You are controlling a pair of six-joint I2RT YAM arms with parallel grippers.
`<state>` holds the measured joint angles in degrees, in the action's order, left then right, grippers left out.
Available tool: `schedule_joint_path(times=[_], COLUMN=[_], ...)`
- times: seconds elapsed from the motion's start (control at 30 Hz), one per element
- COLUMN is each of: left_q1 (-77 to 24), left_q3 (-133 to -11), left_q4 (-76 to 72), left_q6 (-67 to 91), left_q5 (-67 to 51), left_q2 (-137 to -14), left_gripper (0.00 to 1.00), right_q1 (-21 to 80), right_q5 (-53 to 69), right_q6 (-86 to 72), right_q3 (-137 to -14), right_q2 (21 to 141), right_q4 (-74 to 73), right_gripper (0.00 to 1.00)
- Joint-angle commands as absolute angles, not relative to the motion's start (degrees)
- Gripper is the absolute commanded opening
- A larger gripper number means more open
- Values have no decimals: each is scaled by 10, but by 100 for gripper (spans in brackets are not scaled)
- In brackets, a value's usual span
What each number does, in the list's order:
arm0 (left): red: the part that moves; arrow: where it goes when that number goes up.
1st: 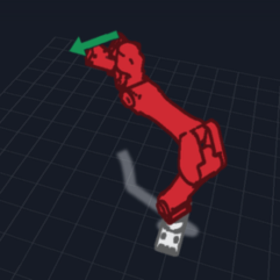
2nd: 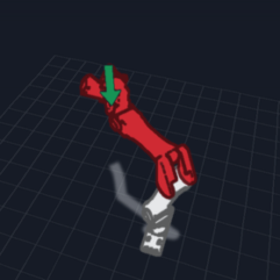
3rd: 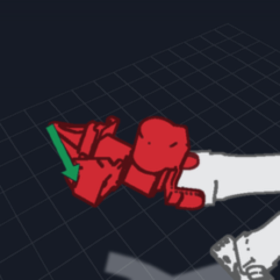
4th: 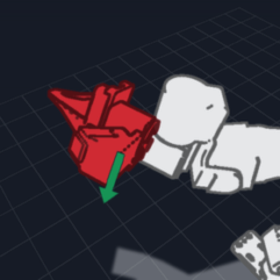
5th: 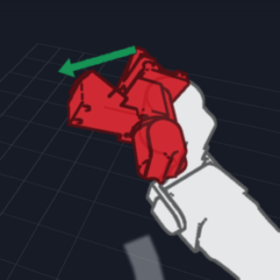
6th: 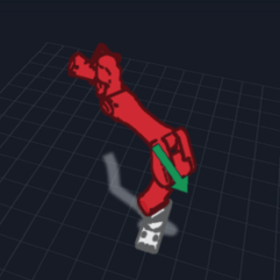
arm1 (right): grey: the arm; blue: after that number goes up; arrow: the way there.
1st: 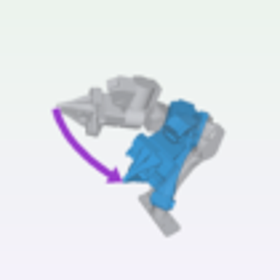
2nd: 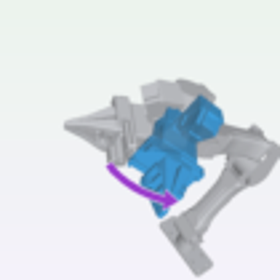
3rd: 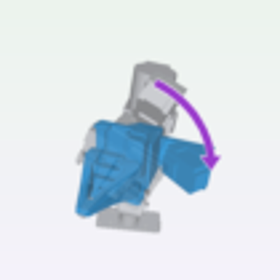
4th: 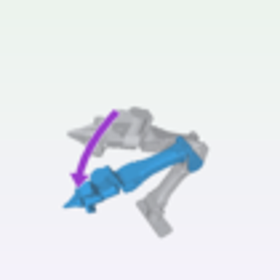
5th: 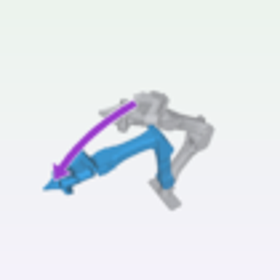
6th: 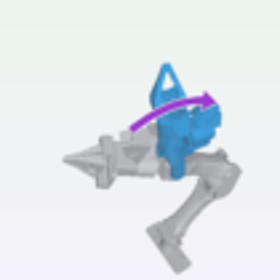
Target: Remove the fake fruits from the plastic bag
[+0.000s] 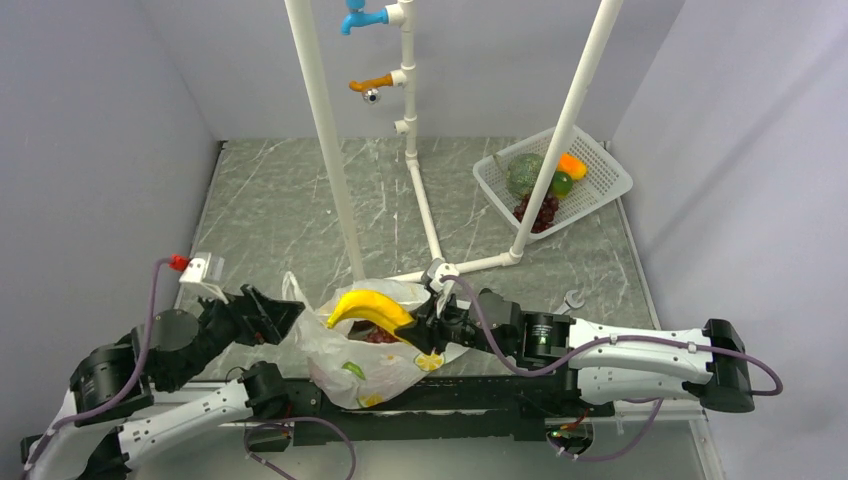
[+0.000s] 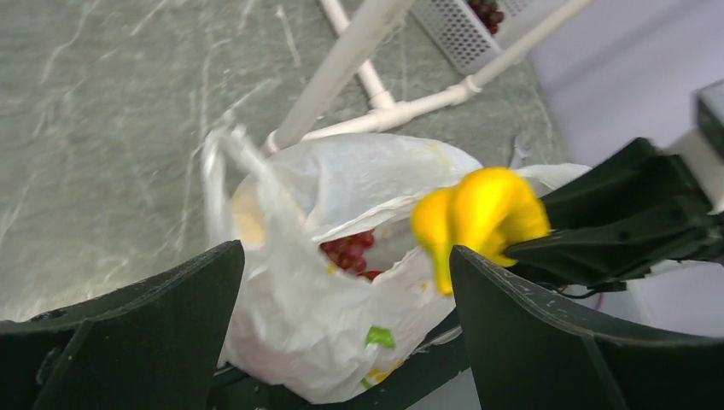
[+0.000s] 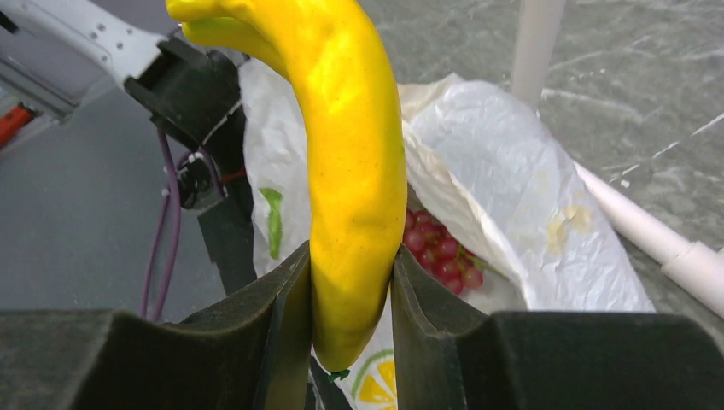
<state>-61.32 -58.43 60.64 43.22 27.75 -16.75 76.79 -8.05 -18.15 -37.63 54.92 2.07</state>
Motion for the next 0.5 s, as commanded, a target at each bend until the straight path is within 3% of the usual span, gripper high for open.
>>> schedule_joint_path(times=[0.0,0.13,0.33,0.47], left_q1=[-613,-613,-613,-613], left_q3=[-571,-511,-457,-462], left_q4=[729,740,677,681], left_q6=[518,544,544,534], left_q5=[355,373,367,369], left_q2=[-136,-138,-149,-189], left_gripper=[97,93,73,54], right_q1=[767,766,765,759], right_q5=[-95,-105,-183,-262], right_q6=[-178,-185,-186,-166], right_q3=[-412,-421,-448,-473], right_q2=[548,543,518,493], right_q4=[50,38,-13,-54], right_gripper=[0,0,0,0])
